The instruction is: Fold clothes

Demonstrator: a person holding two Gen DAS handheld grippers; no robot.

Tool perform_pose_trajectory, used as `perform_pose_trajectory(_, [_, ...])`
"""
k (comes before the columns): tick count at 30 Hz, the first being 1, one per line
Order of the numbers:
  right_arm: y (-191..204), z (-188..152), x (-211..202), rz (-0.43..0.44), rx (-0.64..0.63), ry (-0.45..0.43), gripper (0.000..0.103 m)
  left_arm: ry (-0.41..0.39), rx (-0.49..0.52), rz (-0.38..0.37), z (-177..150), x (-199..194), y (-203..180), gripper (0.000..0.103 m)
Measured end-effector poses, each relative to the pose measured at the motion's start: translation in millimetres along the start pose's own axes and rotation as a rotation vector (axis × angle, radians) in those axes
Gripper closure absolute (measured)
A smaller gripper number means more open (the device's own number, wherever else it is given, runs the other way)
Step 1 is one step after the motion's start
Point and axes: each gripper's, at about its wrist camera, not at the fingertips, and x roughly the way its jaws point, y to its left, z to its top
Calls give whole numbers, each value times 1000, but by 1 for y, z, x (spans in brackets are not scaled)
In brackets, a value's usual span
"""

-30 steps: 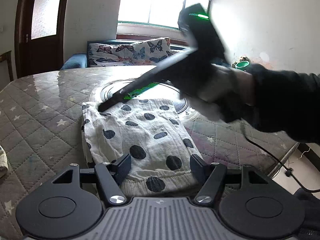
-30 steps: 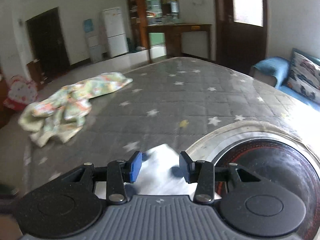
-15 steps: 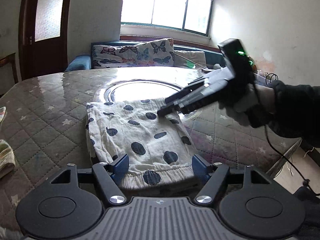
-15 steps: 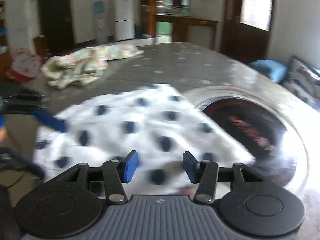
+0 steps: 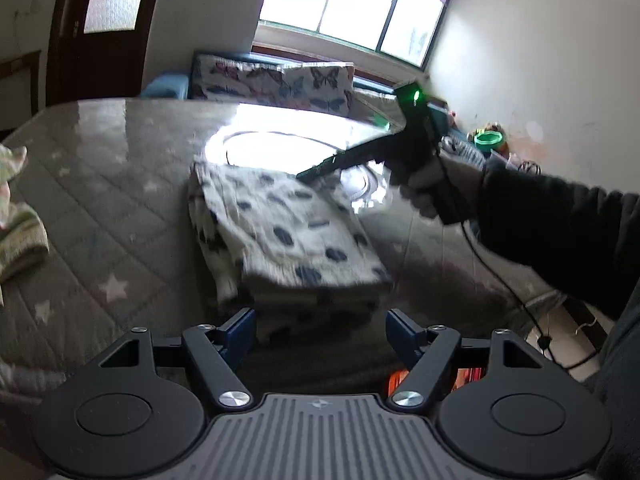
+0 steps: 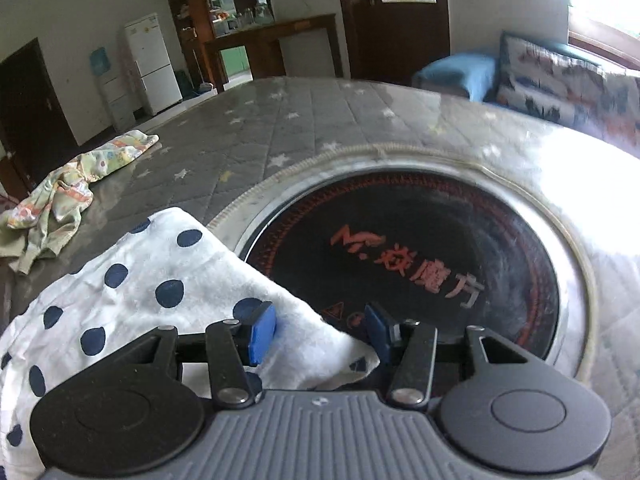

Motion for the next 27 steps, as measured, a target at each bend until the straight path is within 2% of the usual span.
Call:
perform_pose_trajectory(5, [4, -3, -5, 11, -21, 26, 76, 46, -16, -26, -3, 19, 2, 29])
perform_pose_trajectory(8, [11, -4, -11, -10, -46, 27, 85, 74, -25, -38, 0, 31, 4, 29])
perform_pose_trajectory(12, [18, -9, -25, -62, -78, 18, 89, 77, -28, -30, 5, 43, 9, 29])
perform_pose_trajectory(17, [12, -24, -43, -168, -89, 19, 89, 60, -30, -23, 17, 61, 18, 29])
perform_pose_trajectory(22, [-3, -44, -68, -273, -33, 13, 89, 29, 14, 18, 31, 85, 19, 25])
perform_pose_trajectory(27, [-16, -74, -98, -373, 78, 1, 89, 45, 47, -38, 39, 100, 12, 22])
